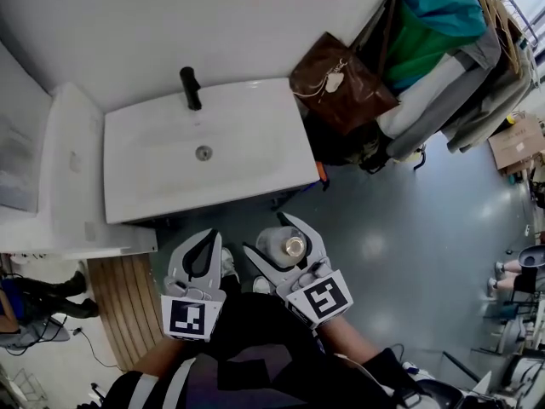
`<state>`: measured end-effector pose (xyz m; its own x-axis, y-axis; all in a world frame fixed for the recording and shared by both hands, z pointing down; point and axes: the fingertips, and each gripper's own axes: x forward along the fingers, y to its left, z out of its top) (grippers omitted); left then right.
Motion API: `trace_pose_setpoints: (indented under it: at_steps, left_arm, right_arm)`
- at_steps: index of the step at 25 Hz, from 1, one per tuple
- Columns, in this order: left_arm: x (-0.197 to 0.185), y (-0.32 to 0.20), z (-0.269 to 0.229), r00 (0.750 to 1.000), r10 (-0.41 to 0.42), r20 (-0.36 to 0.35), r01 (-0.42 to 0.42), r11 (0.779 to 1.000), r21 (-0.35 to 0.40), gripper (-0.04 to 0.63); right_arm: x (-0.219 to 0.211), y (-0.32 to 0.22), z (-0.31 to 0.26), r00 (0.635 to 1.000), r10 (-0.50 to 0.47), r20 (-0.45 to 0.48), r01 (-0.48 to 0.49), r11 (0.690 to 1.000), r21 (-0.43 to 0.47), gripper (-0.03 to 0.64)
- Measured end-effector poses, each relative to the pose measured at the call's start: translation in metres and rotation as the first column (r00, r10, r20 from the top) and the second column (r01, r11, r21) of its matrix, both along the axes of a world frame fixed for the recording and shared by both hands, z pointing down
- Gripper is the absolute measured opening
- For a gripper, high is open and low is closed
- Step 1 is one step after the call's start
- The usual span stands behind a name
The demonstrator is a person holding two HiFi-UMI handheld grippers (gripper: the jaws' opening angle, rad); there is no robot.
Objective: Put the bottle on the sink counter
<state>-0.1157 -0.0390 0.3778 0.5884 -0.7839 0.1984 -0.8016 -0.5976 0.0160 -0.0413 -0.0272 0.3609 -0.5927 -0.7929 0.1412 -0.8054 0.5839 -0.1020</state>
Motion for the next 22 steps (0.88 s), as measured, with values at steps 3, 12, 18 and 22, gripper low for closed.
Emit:
trace_pose_setpoints:
  at_steps: [3,12,18,22]
  left_arm:
    - [-0.003,-0.021,0.001,1.000,0.027,-0.009,-0.027,1.000,0.002,0.000]
    - [-0.008,-0.067,-0.008,0.994,0.099,-0.048,-0.098,0.995,0.018,0.000]
    - [-0.017,-0.086,-0.011,0.989,0.131,-0.064,-0.129,0.991,0.034,0.000]
    - [-0.023,-0.097,-0.008,0.990,0.124,-0.071,-0.123,0.992,0.030,0.000]
  right_arm:
    - [-0.003,-0.018,0.002,0.999,0.037,-0.019,-0.038,0.999,-0.025,0.336]
    - [-0.004,-0.062,-0.011,0.990,0.133,-0.036,-0.133,0.991,-0.010,0.336]
    - [-0.008,-0.076,-0.008,0.984,0.166,-0.065,-0.166,0.986,0.011,0.336]
    - [-0.014,-0.088,-0.006,0.984,0.168,-0.061,-0.168,0.986,0.000,0.336]
